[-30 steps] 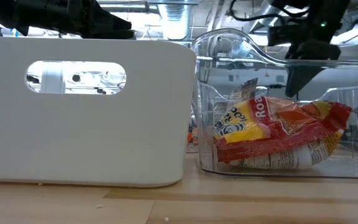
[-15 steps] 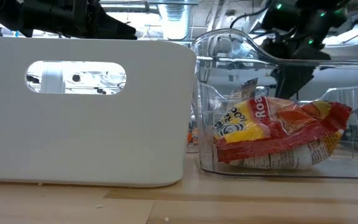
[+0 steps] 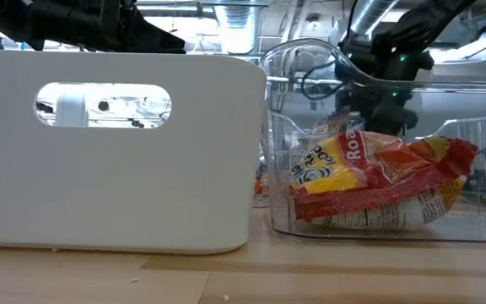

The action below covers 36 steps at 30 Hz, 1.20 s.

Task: Pick & Place Food Item
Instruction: Put the top purple spoon into the white bin

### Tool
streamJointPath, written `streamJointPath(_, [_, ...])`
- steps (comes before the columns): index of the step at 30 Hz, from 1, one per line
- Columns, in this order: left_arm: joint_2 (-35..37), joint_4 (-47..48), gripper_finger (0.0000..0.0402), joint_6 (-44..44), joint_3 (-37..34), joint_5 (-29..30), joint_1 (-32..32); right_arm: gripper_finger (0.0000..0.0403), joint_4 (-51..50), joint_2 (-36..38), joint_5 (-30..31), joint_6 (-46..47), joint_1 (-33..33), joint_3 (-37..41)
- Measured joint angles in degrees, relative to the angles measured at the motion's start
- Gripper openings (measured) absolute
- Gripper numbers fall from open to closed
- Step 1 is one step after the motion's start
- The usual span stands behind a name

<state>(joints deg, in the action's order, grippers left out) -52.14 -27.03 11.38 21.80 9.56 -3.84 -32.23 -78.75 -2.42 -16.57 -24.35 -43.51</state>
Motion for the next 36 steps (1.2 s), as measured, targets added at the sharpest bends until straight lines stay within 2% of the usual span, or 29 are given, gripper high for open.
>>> streamJointPath(9, [0.00, 0.00, 0.0273, -0.02, 0.00, 0.00, 0.00, 0.0113, 1.46, -6.28, -5.06, -0.60, -3.49, 0.00])
streamJointPath(17, [0.00, 0.00, 0.0273, -0.02, 0.00, 0.00, 0.00, 0.0113, 2.78, -9.61, -5.66, -1.45, -3.94, 0.00])
streamJointPath(24, [0.00, 0.00, 0.0273, -0.04, -0.02, 0.00, 0.00, 0.0110, 2.94, -9.61, -5.66, -1.45, -3.95, -0.02])
streamJointPath(30, [0.00, 0.00, 0.0273, -0.04, -0.02, 0.00, 0.00, 0.0080, 3.00, -9.56, -5.68, -1.45, -3.94, -0.02])
streamJointPath(36, [0.00, 0.00, 0.0273, -0.04, -0.04, 0.00, 0.00, 0.0015, 3.02, -9.56, -5.75, -1.45, -3.92, -0.02])
